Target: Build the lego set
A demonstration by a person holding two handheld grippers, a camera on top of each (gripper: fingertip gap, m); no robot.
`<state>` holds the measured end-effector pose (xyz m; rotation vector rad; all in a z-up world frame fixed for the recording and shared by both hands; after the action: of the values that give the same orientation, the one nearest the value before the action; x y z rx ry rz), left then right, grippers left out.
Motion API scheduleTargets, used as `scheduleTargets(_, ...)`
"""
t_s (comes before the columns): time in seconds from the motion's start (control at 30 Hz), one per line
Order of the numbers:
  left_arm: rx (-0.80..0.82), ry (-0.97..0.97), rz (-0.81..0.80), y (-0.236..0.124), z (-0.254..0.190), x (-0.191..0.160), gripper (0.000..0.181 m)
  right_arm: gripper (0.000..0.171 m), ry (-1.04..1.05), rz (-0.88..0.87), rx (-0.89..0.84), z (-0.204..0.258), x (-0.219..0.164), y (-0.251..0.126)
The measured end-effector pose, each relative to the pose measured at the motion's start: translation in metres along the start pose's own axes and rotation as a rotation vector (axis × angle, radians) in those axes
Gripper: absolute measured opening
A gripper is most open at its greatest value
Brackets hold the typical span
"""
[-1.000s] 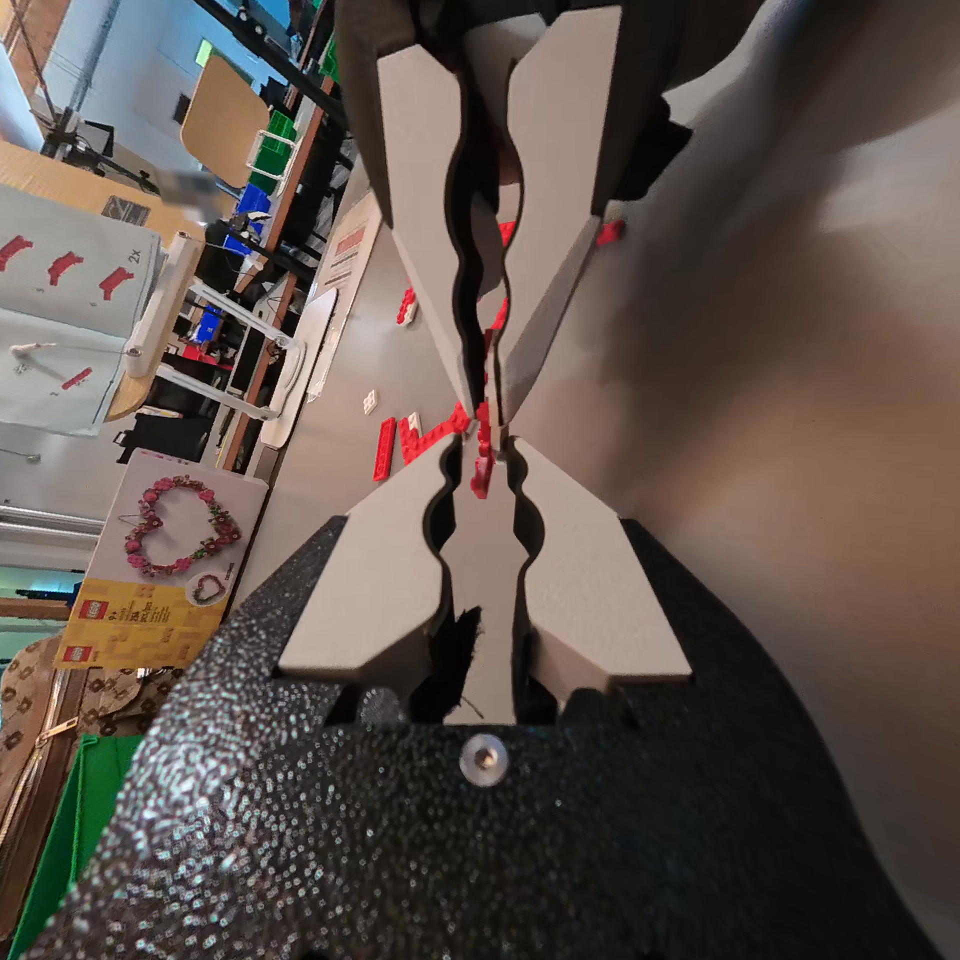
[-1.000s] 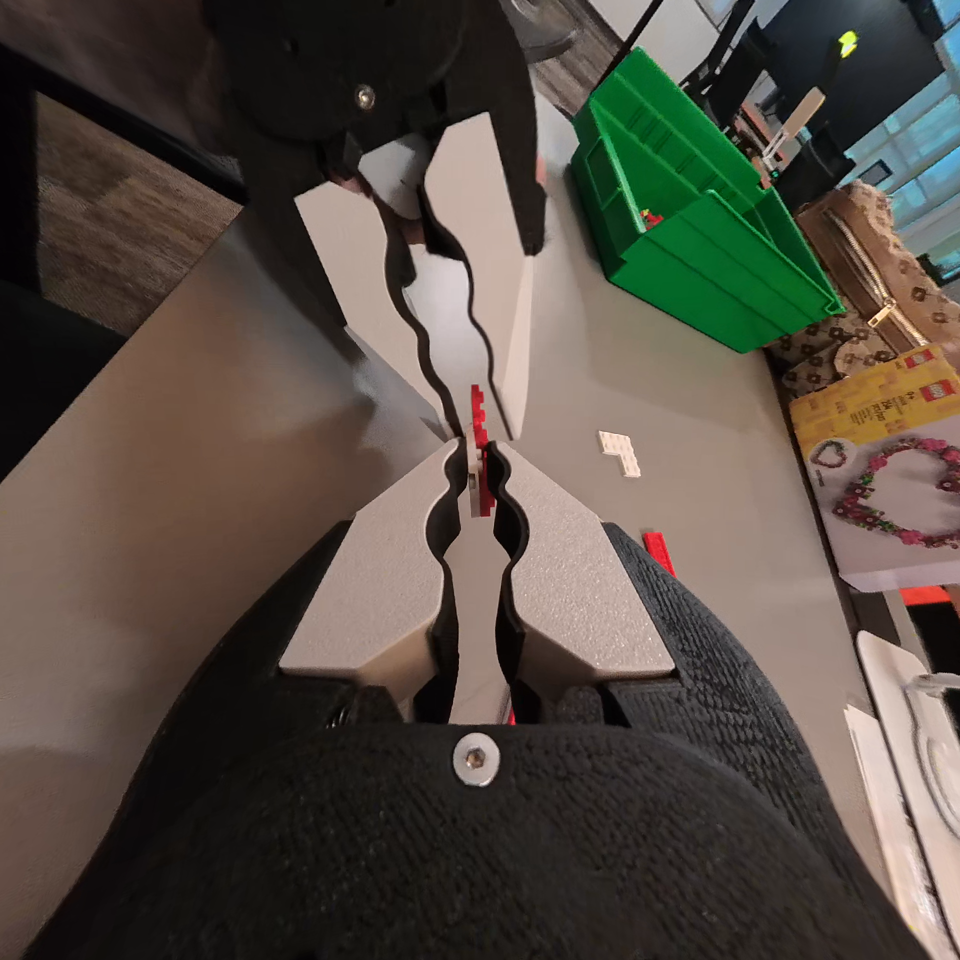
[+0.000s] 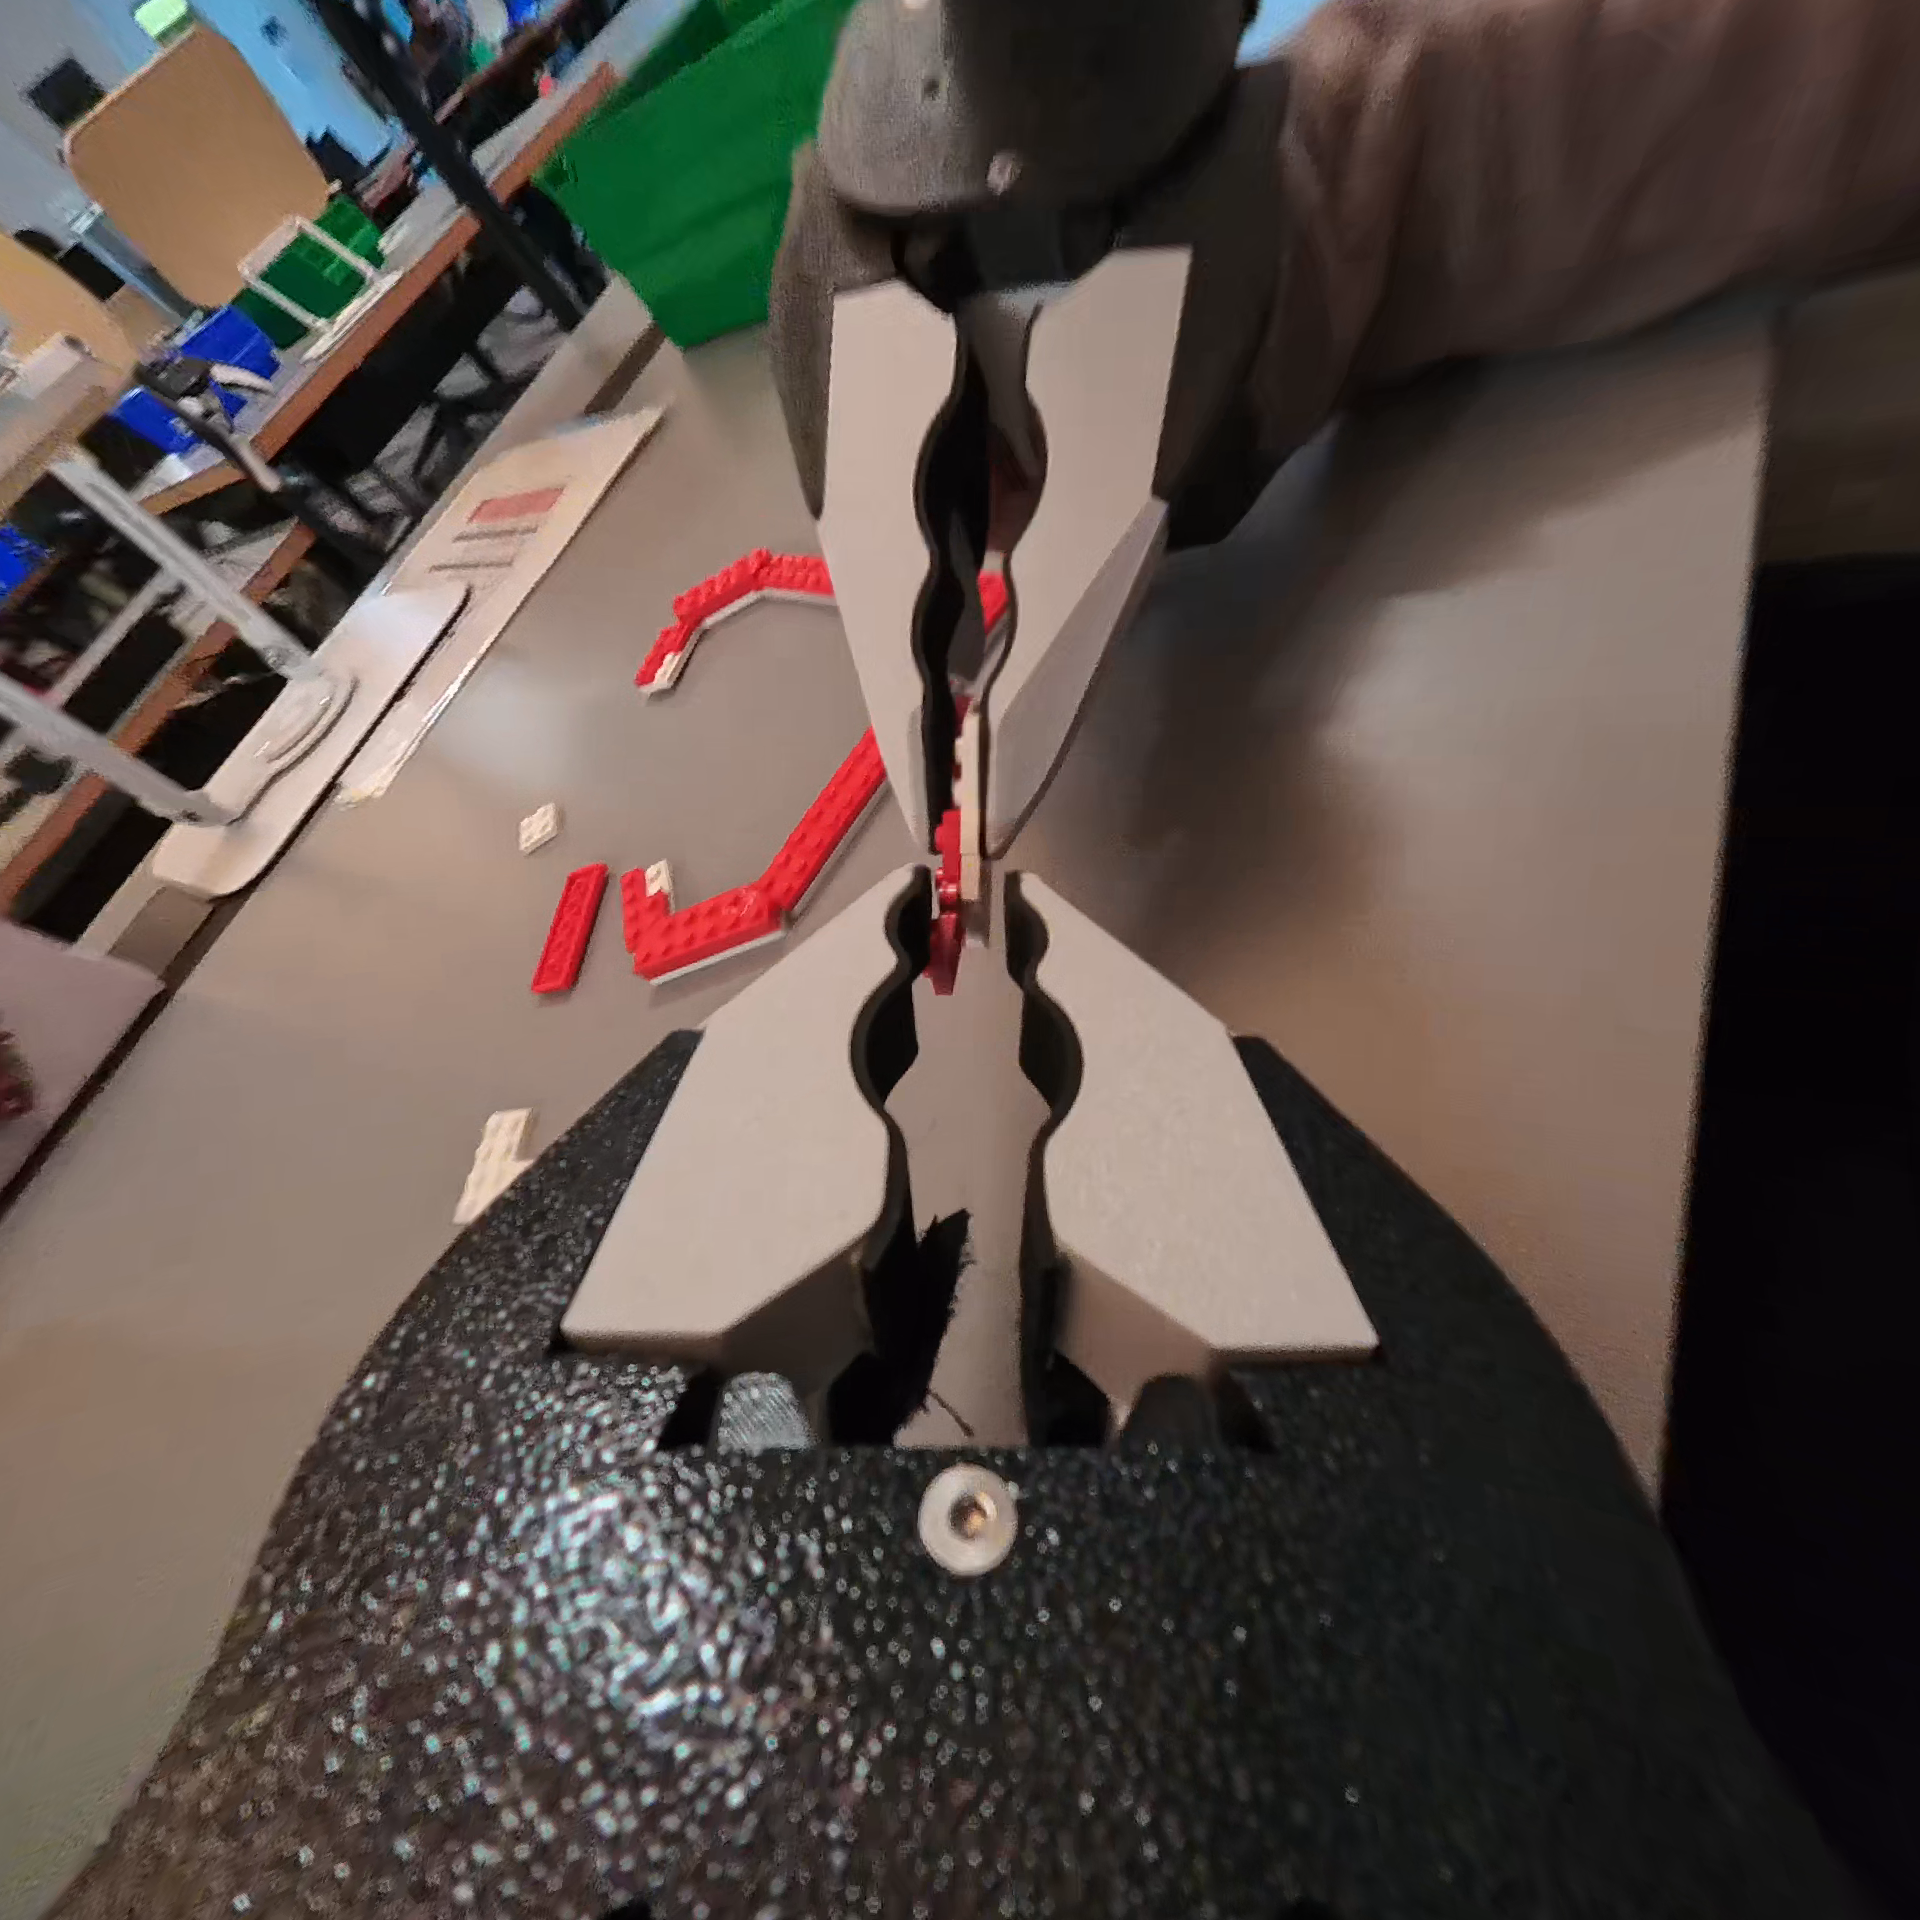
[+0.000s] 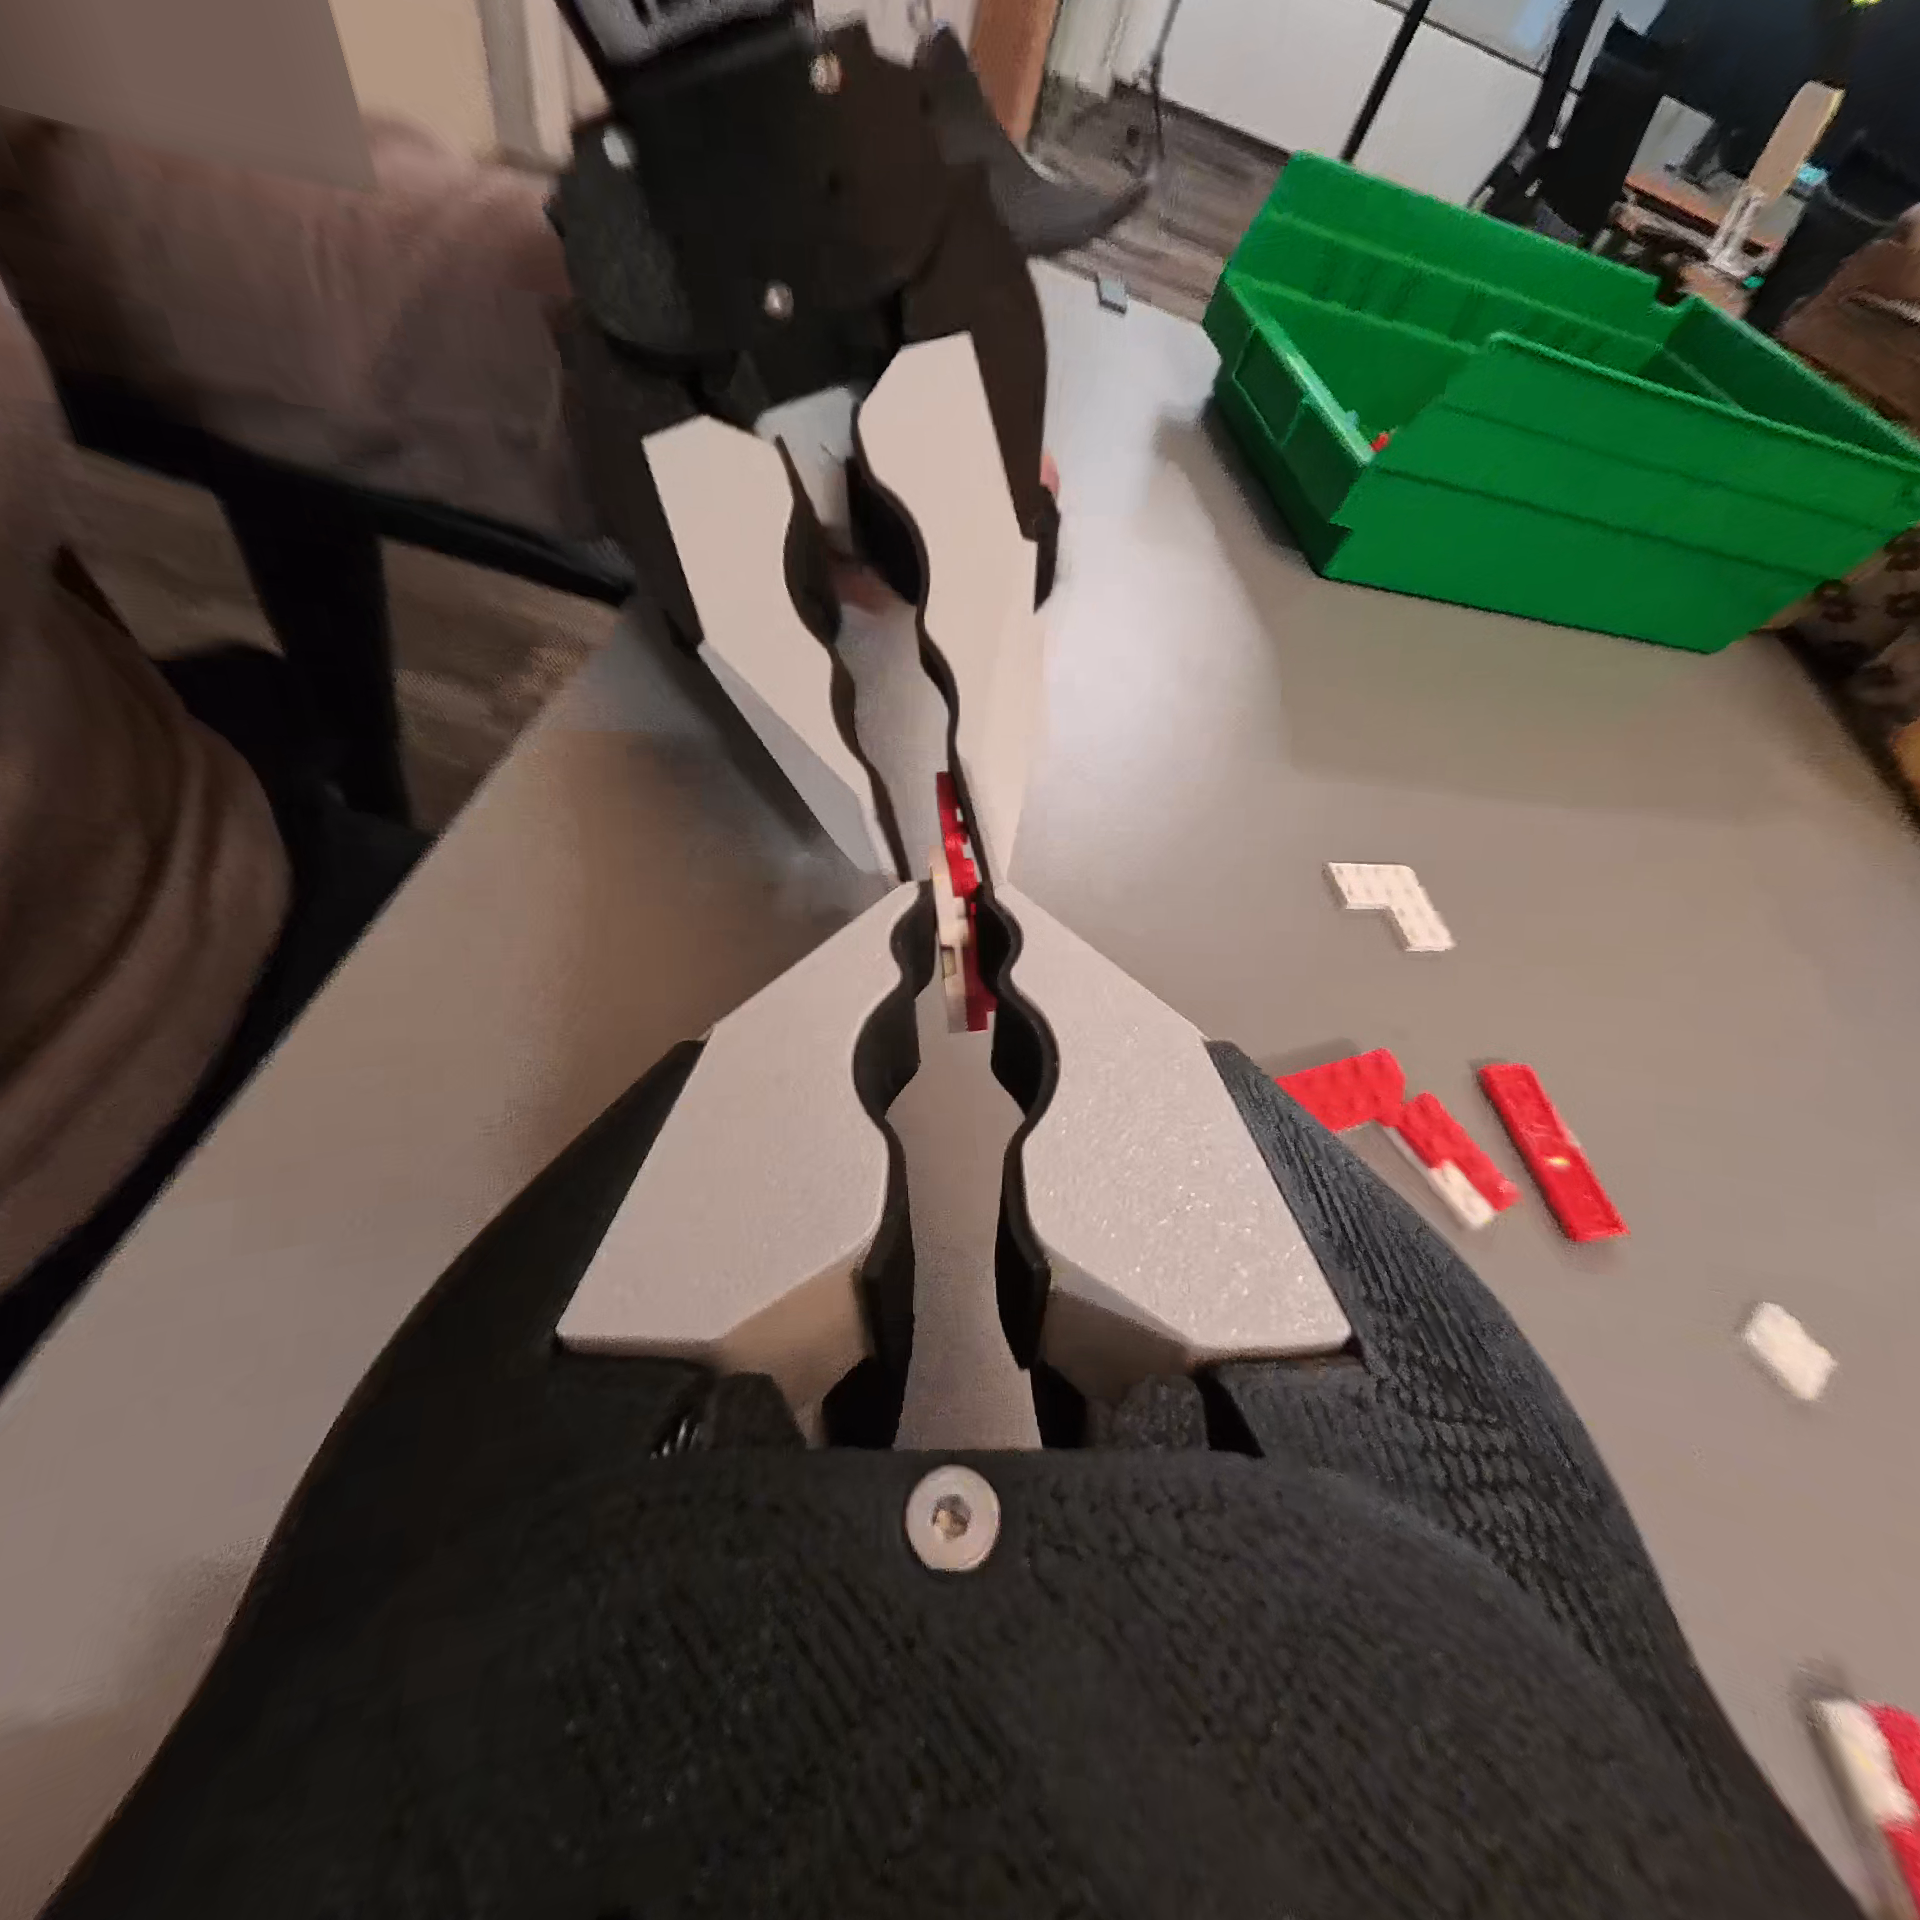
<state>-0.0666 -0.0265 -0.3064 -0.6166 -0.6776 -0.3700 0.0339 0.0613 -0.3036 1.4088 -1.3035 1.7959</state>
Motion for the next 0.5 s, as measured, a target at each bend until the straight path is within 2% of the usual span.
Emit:
scheduleTargets(0.13, -0.046, -0.108, -0.177, -0.012, 0.005, 0.008, 0.014, 0.006, 0.130, -0.095, 0.123, 0.001, 0.006, -0.006)
scheduleTargets(0.27, -0.010, -0.213, -0.269, -0.019, 0.014, 0.009, 0.045, 0.006, 0.167, -0.199, 0.145, -0.002, 0.014, -0.015)
scheduleTargets(0.37, -0.013, -0.302, -0.353, -0.020, 0.017, 0.012, 0.046, 0.006, 0.200, -0.285, 0.164, -0.003, 0.021, -0.021)
scheduleTargets(0.5, 0.045, -0.313, -0.436, -0.021, 0.019, 0.018, 0.021, 0.006, 0.242, -0.373, 0.216, -0.004, 0.027, -0.027)
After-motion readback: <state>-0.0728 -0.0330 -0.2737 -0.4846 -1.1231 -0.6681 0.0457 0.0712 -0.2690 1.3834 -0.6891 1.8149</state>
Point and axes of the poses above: each gripper's, where its closed fingertips meet, y out along the fingers, x out of its top, z = x × y across the jaws, the point moved 8 cm from there along -y, back along the fingers, and after that the axes turned 15 degrees about y, right-handed, at the moved point
